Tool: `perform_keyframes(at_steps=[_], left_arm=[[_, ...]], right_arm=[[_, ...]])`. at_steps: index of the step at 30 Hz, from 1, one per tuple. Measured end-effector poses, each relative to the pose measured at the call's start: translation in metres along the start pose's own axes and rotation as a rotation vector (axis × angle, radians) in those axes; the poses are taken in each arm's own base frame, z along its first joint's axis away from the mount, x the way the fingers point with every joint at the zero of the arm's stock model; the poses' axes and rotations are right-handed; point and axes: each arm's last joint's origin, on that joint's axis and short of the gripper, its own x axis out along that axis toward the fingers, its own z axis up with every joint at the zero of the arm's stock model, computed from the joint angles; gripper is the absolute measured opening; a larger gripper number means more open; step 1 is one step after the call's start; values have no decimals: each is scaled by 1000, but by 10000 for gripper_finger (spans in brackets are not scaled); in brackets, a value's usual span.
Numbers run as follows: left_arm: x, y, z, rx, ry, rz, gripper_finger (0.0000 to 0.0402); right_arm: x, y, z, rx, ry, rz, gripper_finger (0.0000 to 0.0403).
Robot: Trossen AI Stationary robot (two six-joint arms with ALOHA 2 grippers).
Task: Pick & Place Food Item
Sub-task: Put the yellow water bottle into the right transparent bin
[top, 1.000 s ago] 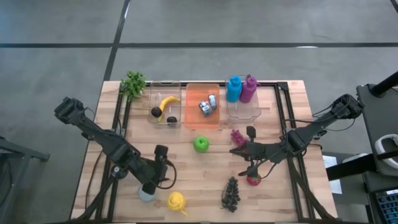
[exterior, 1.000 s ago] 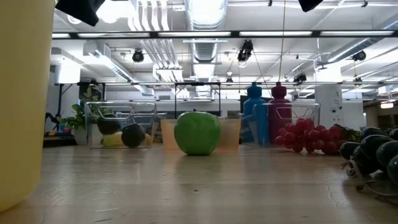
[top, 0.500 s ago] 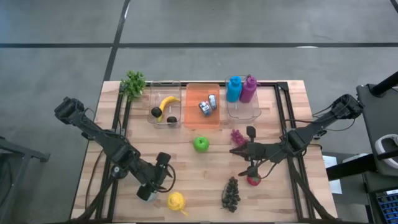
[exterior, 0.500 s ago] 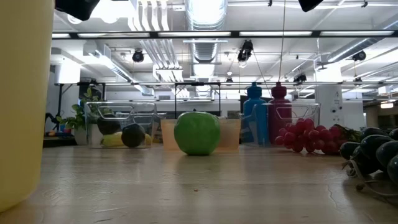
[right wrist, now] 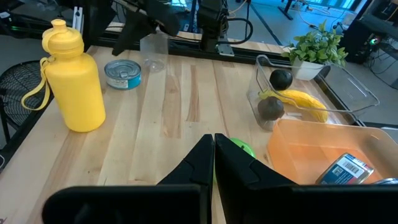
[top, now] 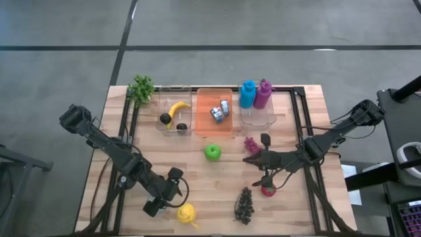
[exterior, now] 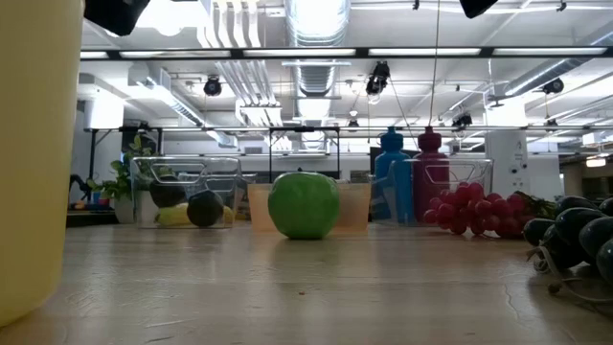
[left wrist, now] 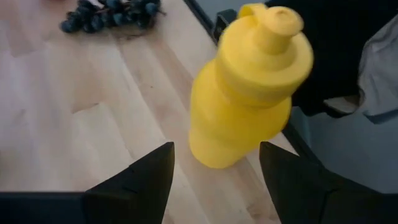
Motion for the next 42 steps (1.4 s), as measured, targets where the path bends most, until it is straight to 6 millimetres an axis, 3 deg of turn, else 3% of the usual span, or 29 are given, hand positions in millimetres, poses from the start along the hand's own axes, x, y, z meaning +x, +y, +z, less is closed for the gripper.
perform_keyframes(at_steps=[8, 18, 28, 42], left_arm=[[2, -2, 0, -2, 7, -56, 237], [26, -2, -7, -11, 92, -124, 238], [26, -3, 5, -5, -18, -128, 241], [26, 0, -1, -12, 35, -112, 240]], right_arm=[[0, 0, 0, 0, 1, 0, 8], [0, 0, 0, 0, 1, -1, 8], [0, 0, 0, 0, 1, -1, 8], [0, 0, 0, 18, 0, 0, 8]])
